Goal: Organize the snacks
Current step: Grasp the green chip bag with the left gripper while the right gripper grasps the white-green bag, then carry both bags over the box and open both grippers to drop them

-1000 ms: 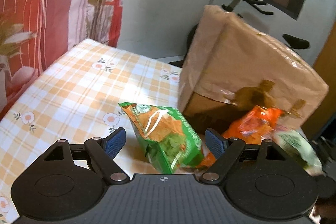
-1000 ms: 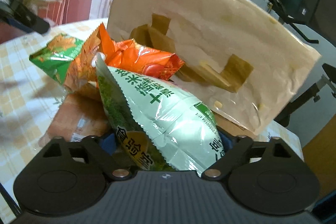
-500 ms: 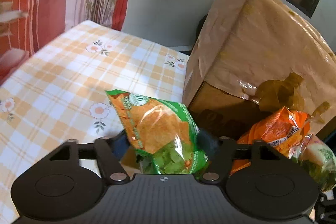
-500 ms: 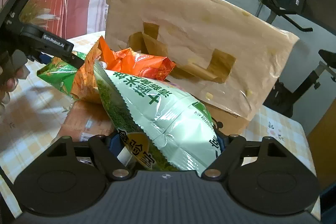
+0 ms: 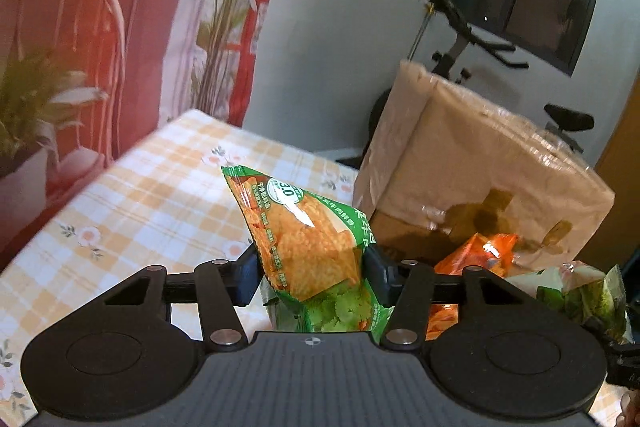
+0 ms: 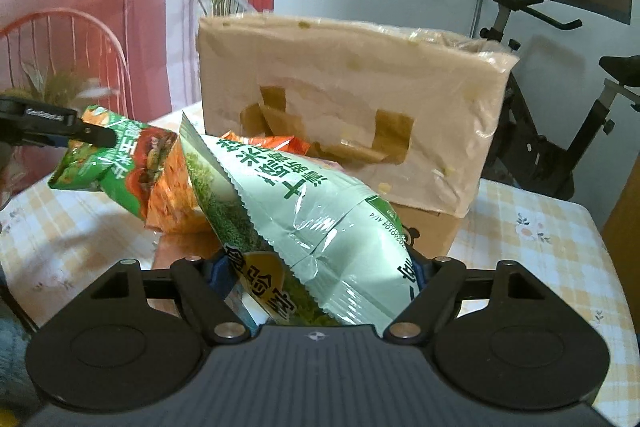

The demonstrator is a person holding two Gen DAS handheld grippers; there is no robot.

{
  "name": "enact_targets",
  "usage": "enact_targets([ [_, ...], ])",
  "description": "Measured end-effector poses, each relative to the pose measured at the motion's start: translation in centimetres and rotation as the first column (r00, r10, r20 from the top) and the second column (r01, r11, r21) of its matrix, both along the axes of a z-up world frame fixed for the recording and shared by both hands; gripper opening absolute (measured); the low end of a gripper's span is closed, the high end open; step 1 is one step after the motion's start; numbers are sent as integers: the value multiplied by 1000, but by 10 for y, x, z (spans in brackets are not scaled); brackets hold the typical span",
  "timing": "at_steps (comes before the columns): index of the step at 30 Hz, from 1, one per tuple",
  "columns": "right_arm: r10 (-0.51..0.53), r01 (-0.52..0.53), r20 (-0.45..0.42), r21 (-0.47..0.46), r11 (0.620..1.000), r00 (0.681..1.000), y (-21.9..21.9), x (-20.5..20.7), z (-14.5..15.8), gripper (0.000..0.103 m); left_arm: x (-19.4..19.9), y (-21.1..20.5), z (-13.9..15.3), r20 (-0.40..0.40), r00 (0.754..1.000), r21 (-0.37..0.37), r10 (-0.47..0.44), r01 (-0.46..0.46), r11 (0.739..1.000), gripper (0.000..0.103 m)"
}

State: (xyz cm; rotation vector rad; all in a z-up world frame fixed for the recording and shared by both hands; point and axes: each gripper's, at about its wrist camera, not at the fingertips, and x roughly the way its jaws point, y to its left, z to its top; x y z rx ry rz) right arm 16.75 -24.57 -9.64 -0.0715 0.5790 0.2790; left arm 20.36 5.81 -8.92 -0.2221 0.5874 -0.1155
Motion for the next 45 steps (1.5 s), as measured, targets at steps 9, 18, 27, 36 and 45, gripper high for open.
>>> enact_targets([
  [9, -44, 32, 76, 155, 987, 996, -18, -20, 49, 79, -10, -11, 48, 164, 985, 24, -52, 49, 999, 54],
  [18, -72, 18, 212, 247, 969, 975, -29, -19, 105, 79, -8, -27, 83, 272, 954, -15, -122, 131, 991, 54],
  [27, -53, -19, 308, 227, 974, 950, -32, -10, 143, 79, 14, -44, 129, 378, 909, -12, -175, 193, 981, 53],
  [36, -53, -15, 305, 217, 976, 951, -39, 60, 158, 79, 79, -93, 151, 414, 878, 53, -240, 240, 969, 53],
  [45, -137, 115, 54, 295, 949, 989, -49, 158, 119, 79, 152, -129, 109, 253, 927, 116, -276, 254, 960, 53],
])
